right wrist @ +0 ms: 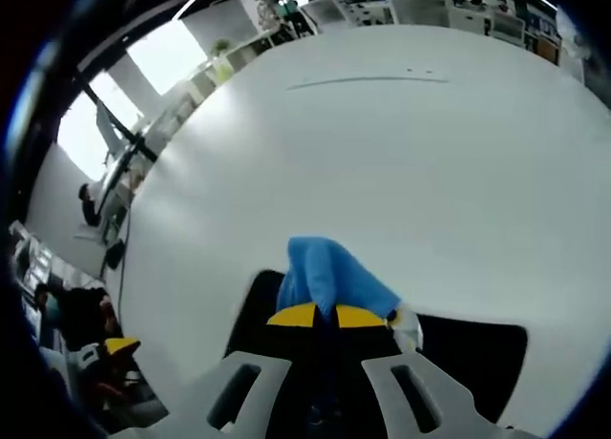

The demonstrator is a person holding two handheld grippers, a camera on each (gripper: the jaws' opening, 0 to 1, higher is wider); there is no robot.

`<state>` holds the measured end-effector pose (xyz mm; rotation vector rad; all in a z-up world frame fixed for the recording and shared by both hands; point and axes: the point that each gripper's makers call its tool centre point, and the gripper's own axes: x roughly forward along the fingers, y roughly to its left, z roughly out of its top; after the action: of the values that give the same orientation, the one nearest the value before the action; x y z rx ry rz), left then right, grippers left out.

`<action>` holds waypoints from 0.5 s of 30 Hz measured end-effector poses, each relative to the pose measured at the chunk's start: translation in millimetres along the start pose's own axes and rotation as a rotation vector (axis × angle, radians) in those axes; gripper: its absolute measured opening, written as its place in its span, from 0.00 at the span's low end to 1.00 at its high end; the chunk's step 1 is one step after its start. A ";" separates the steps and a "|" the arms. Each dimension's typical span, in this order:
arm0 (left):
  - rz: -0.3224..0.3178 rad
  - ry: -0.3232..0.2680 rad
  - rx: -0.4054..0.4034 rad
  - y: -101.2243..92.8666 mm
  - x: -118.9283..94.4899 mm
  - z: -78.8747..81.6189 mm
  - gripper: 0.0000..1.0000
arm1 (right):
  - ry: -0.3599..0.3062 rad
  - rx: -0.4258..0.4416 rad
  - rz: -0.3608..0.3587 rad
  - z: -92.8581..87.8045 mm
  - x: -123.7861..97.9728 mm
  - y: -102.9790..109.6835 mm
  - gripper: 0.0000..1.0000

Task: Wipe the mirror surface with the cleaning cloth until all visible marks leave the cleaned area.

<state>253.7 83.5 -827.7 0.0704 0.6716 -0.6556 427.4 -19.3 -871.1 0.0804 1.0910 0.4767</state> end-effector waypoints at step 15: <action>-0.001 0.007 0.012 -0.5 0.8 -0.6 0.99 | -0.020 -0.022 -0.024 -4.5 -1.8 3.8 0.00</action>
<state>253.5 82.9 -828.6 0.0831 0.6747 -0.6605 421.5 -17.4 -870.6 0.0526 1.0659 0.4654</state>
